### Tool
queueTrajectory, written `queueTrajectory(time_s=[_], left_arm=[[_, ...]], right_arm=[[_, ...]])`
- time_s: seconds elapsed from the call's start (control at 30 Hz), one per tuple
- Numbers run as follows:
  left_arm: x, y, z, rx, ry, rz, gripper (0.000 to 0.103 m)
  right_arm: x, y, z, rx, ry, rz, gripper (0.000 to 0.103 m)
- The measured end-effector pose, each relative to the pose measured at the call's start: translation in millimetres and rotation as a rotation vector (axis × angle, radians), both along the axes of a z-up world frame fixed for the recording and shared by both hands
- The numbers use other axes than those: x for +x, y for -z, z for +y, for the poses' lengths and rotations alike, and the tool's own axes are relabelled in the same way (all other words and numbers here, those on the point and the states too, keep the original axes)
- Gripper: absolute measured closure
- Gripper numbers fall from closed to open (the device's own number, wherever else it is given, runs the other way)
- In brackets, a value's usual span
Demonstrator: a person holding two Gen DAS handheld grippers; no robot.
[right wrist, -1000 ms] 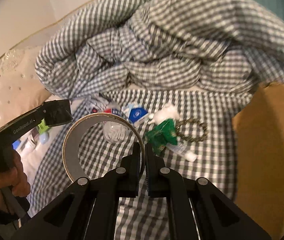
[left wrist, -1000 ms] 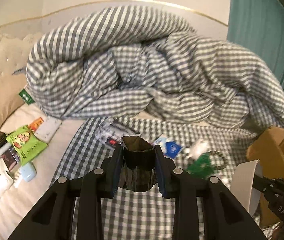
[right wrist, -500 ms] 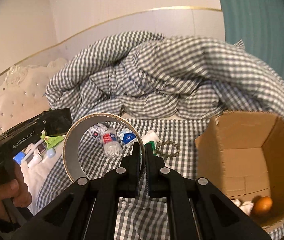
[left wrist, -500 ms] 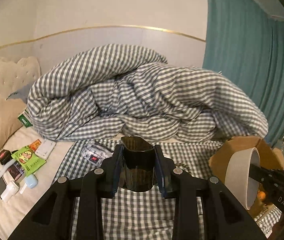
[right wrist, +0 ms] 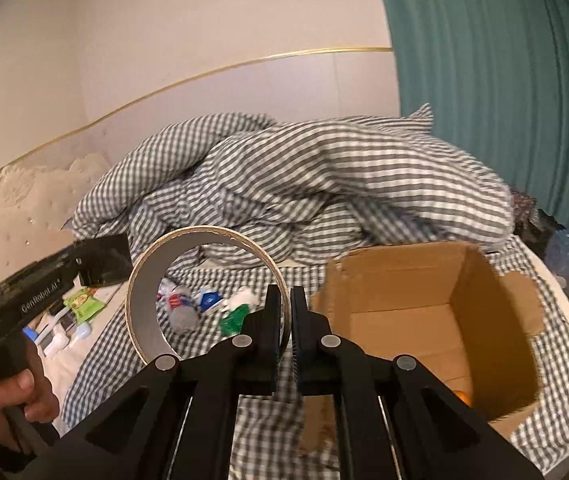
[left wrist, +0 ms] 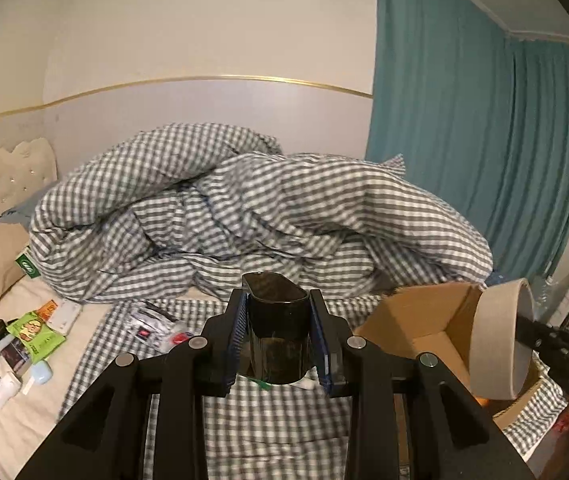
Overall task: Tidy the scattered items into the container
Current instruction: 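Carry the black cup and tape roll in both grippers over the box, then release the black cup from the left gripper while the right gripper drops the tape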
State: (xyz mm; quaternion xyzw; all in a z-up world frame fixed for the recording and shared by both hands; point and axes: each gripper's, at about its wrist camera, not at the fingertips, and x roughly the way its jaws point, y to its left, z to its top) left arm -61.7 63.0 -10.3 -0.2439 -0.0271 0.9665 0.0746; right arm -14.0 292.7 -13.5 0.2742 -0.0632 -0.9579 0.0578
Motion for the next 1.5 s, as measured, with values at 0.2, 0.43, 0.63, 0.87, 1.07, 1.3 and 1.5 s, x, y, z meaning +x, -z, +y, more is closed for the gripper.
queueTrajectory(time_s=[0.2,0.43,0.63,0.87,1.07,1.3,1.5], left_arm=[[7,-5,34,-0.001,0.046,0.006,0.072],[6,-9,68,-0.003,0.088,0.008,0.072],[-2,-4,98,-0.013,0.123,-0.012,0.072],[-5,2,130,-0.032,0.175,-0.024,0.072],[-10,10,155,-0.048,0.211,-0.05,0.072],[-18,20,176,-0.064,0.236,-0.07,0.072],[-25,28,187,-0.074,0.251,-0.089,0.072]], right_arm=[[10,-8,32,0.006,0.048,0.011,0.098],[13,-4,70,0.007,0.104,-0.005,0.098],[11,0,101,0.006,0.141,-0.016,0.098],[10,16,137,0.002,0.206,-0.05,0.098],[6,33,155,-0.007,0.22,-0.089,0.098],[-6,52,168,-0.022,0.242,-0.135,0.086],[-9,59,176,-0.029,0.275,-0.14,0.039]])
